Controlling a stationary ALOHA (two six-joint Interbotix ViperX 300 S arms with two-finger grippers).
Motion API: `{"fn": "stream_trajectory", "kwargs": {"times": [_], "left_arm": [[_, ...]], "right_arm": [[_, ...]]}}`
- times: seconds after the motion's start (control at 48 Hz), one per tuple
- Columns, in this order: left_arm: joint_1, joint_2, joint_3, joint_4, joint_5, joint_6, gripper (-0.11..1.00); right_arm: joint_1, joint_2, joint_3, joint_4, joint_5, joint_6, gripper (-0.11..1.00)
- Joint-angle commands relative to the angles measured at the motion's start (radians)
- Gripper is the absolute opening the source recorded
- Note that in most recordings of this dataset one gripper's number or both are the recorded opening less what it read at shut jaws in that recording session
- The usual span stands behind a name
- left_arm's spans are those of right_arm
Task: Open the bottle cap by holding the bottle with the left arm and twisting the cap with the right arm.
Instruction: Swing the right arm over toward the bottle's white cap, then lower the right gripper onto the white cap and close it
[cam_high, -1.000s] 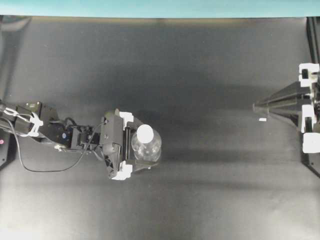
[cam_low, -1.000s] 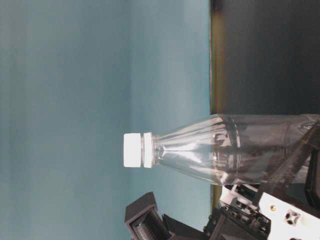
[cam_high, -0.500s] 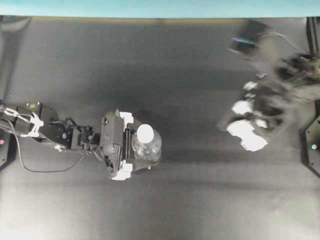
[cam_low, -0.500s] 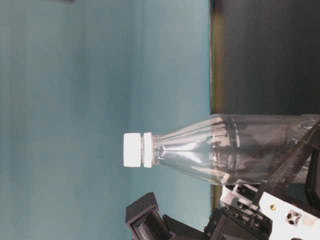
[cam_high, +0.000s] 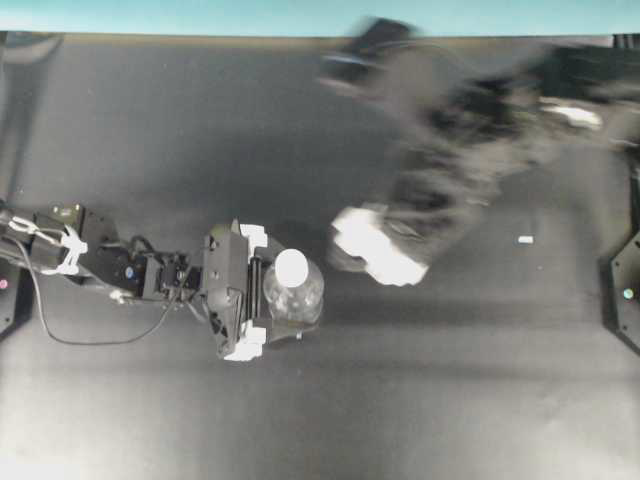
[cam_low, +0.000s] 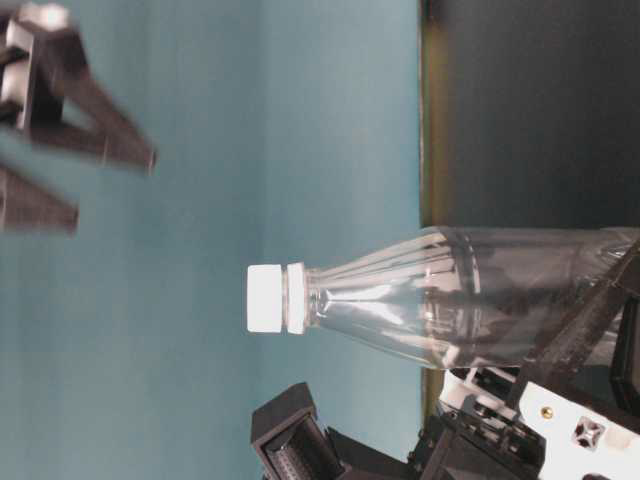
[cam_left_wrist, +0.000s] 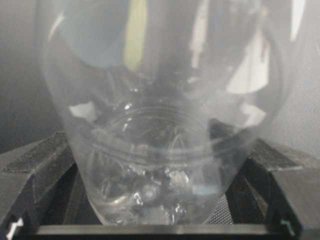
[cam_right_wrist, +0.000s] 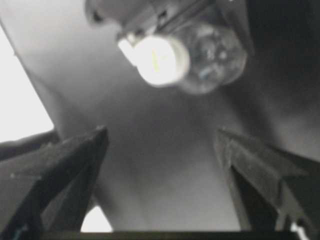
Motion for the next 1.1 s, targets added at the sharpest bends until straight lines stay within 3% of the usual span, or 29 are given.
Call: {"fn": "stream_trajectory", "kwargs": {"times": [0.0, 0.083, 0.25, 0.354, 0.625, 0.854, 0.979, 1.084], "left_arm": [[-0.006, -0.005, -0.006, 0.005, -0.002, 0.002, 0.88], [-0.006, -0.006, -0.003, 0.005, -0.002, 0.002, 0.88], [-0.008, -0.009, -0.003, 0.005, 0.000, -0.003, 0.88], [-0.009, -0.011, -0.003, 0.005, 0.000, -0.003, 0.88], [-0.011, -0.011, -0.003, 0.005, 0.000, -0.003, 0.88], [-0.011, -0.011, 0.000, 0.005, 0.002, -0.003, 0.88], [-0.012, -0.011, 0.000, 0.003, 0.000, -0.003, 0.88], [-0.011, -0.011, 0.003, 0.005, 0.002, -0.002, 0.88]], "right_arm": [[-0.008, 0.087, -0.132, 0.003, 0.069, 0.069, 0.81], [-0.006, 0.167, -0.225, 0.003, 0.147, 0.118, 0.81], [0.011, 0.293, -0.376, 0.002, 0.287, 0.130, 0.81], [0.020, 0.334, -0.413, -0.003, 0.325, 0.133, 0.81], [0.041, 0.391, -0.408, -0.012, 0.341, 0.152, 0.81], [0.044, 0.393, -0.387, -0.054, 0.341, 0.153, 0.79], [0.051, 0.394, -0.368, -0.061, 0.334, 0.150, 0.71], [0.057, 0.394, -0.360, -0.061, 0.314, 0.146, 0.53]]}}
